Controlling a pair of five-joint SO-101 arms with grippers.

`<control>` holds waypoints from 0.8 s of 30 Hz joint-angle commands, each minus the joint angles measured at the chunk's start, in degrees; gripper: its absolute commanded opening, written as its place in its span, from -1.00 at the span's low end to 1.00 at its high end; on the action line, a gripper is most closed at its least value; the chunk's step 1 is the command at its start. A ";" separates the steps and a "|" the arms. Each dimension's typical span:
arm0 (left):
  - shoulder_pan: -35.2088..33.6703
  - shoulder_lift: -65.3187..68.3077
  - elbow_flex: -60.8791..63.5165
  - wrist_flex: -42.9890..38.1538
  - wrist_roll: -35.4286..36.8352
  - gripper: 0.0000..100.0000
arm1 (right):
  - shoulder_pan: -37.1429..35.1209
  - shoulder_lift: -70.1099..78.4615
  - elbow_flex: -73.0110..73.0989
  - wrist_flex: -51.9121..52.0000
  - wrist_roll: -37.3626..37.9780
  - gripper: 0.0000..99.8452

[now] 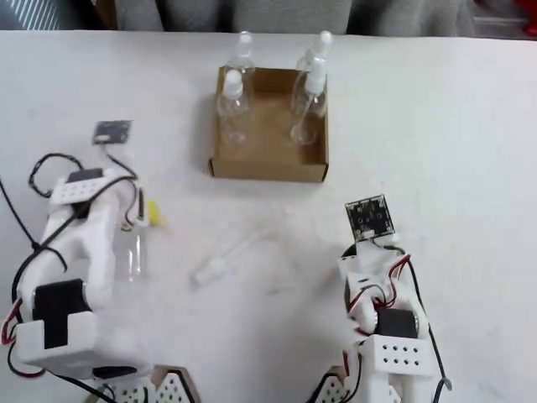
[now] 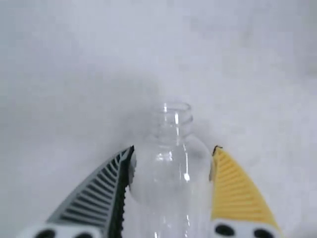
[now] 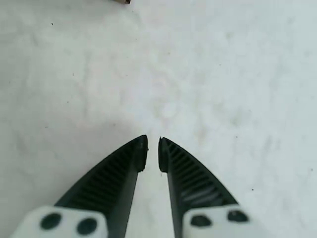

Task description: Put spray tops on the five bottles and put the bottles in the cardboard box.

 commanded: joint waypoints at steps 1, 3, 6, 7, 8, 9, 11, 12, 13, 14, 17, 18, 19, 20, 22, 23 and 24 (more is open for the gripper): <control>-6.20 -1.01 -2.20 -5.10 4.48 -0.80 | -4.09 0.31 -6.33 -0.84 0.26 -0.94; -7.60 -1.01 -2.20 -5.71 5.27 -0.80 | -9.10 0.40 -9.67 2.15 2.55 -0.94; -8.22 -1.01 -2.64 -5.71 5.54 -0.80 | -20.44 0.40 -13.71 7.78 3.16 -0.94; -8.22 -1.01 -2.64 -5.71 5.54 -0.80 | -24.75 0.40 -14.68 9.36 3.25 -0.94; -8.22 -1.01 -2.64 -5.71 5.45 -0.80 | -28.44 0.40 -15.56 10.51 3.25 -0.94; -8.22 -1.01 -2.64 -5.71 5.36 -0.80 | -31.78 0.40 -16.09 11.21 3.25 -0.94; -8.22 -1.01 -2.64 -5.71 5.27 -0.80 | -37.49 0.40 -16.62 11.82 3.34 -0.94; -8.22 -1.01 -2.64 -5.71 5.27 -0.80 | -39.60 0.40 -16.62 11.65 3.34 -0.94; -8.22 -1.01 -2.64 -5.71 5.27 -0.80 | -41.36 0.40 -16.62 11.65 3.43 -0.94; -8.22 -1.01 -2.64 -5.80 5.27 -0.80 | -42.86 0.40 -16.62 11.74 3.43 -0.94; -8.22 -1.01 -2.64 -5.80 5.27 -0.80 | -46.02 0.48 -16.53 11.91 6.42 -0.94; -8.22 -1.01 -2.64 -5.80 5.19 -0.80 | -46.73 0.66 -16.53 12.09 7.74 -0.94; -8.22 -1.01 -2.64 -5.80 5.19 -0.80 | -47.43 1.27 -16.62 12.53 8.79 -0.94; -8.22 -1.01 -2.64 -5.80 5.19 -0.80 | -48.22 2.42 -16.70 12.62 9.67 -0.94; -8.13 -1.01 -2.64 -5.80 5.19 -0.80 | -49.63 5.85 -17.14 12.62 10.90 -0.94; -8.13 -1.01 -2.73 -5.80 5.19 -0.80 | -50.42 7.96 -17.76 12.62 11.52 -0.94; -8.13 -1.01 -2.73 -5.80 5.19 -0.80 | -51.03 10.33 -18.64 12.62 12.22 -0.94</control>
